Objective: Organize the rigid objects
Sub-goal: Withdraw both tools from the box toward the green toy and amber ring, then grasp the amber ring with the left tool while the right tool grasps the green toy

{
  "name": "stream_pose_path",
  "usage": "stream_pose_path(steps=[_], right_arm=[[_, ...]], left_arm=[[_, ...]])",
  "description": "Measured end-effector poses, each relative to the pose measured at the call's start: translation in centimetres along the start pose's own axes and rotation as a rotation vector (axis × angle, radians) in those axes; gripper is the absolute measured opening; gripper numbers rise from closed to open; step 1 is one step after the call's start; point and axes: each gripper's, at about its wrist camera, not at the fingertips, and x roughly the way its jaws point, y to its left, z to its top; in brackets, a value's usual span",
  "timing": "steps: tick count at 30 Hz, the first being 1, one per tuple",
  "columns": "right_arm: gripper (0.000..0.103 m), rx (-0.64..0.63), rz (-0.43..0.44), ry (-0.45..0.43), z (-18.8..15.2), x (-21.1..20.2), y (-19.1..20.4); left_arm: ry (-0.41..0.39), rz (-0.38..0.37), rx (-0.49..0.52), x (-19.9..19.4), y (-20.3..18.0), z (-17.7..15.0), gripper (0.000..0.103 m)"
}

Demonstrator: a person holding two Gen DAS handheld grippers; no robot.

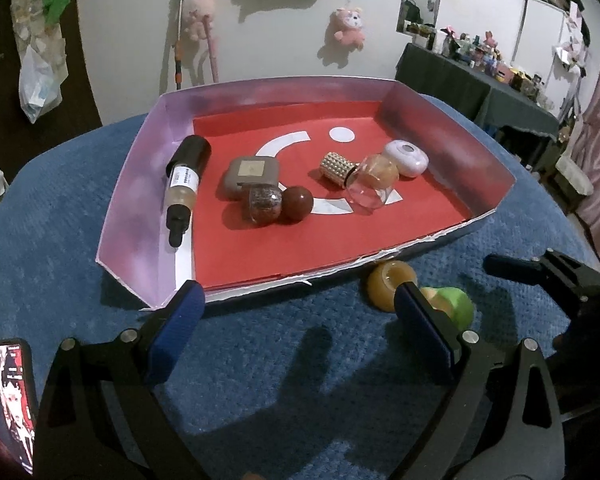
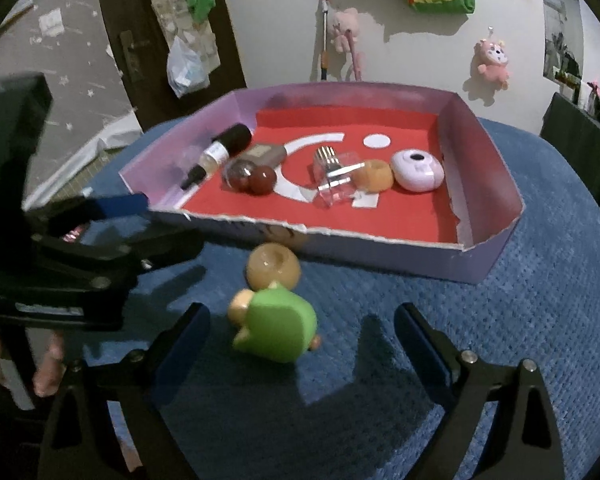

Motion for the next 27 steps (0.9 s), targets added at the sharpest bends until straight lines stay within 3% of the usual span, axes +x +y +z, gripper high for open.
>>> stream_pose_path(steps=[10,14,17,20,22,27], right_arm=[[0.081,-0.059,-0.04,0.008,-0.6,1.3,0.2],[0.081,-0.074,-0.094,-0.005,-0.8,0.5,-0.6],[0.081,-0.044,-0.097,-0.026,-0.8,-0.6,-1.7],[0.081,-0.022,-0.155,-0.067,-0.3,-1.8,-2.7],[0.075,0.018,-0.18,-0.089,0.1,-2.7,-4.0],[0.072,0.134,-0.022,-0.048,0.3,-2.4,-6.6]], left_arm=[[-0.004,-0.007,0.048,-0.1,-1.2,-0.3,0.097],[-0.009,-0.005,0.051,-0.1,-1.3,-0.3,0.097],[-0.013,-0.037,0.055,-0.3,-1.4,-0.4,0.097],[-0.003,-0.05,0.086,0.2,-2.1,-0.7,0.097],[0.01,-0.051,0.102,0.7,-2.5,-0.9,0.097],[0.029,-0.07,0.121,1.8,-3.3,-0.8,0.097]])
